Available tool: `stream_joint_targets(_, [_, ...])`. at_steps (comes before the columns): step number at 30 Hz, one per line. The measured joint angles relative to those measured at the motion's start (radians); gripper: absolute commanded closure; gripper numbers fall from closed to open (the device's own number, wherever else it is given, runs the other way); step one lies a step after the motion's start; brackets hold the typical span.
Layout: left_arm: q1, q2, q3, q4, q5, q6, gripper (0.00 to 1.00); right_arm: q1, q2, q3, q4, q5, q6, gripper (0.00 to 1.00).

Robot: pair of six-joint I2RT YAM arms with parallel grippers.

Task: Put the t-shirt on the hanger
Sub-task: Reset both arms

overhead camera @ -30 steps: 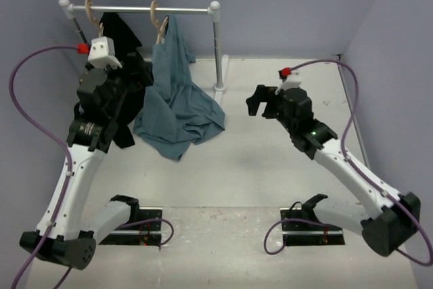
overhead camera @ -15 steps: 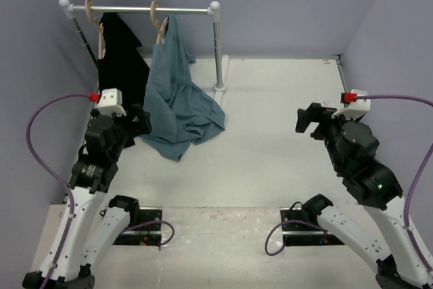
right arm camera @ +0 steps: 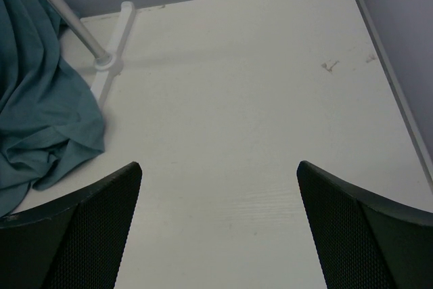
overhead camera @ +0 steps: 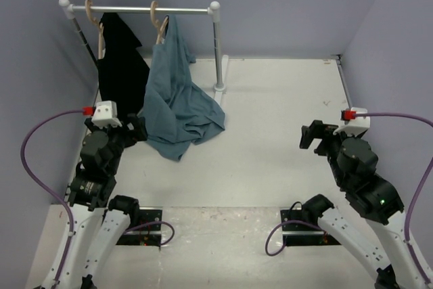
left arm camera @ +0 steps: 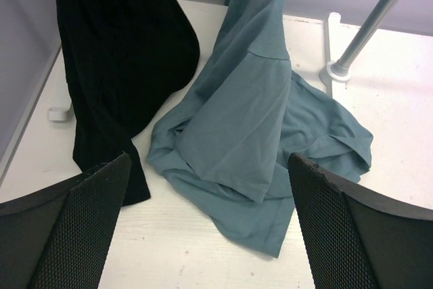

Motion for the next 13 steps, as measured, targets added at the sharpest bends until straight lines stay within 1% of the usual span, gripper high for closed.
stream_joint_targets(13, [0.000, -0.011, -0.032, 0.013, -0.033, 0.000, 0.00, 0.000, -0.032, -0.008, 0.008, 0.001, 0.005, 0.01])
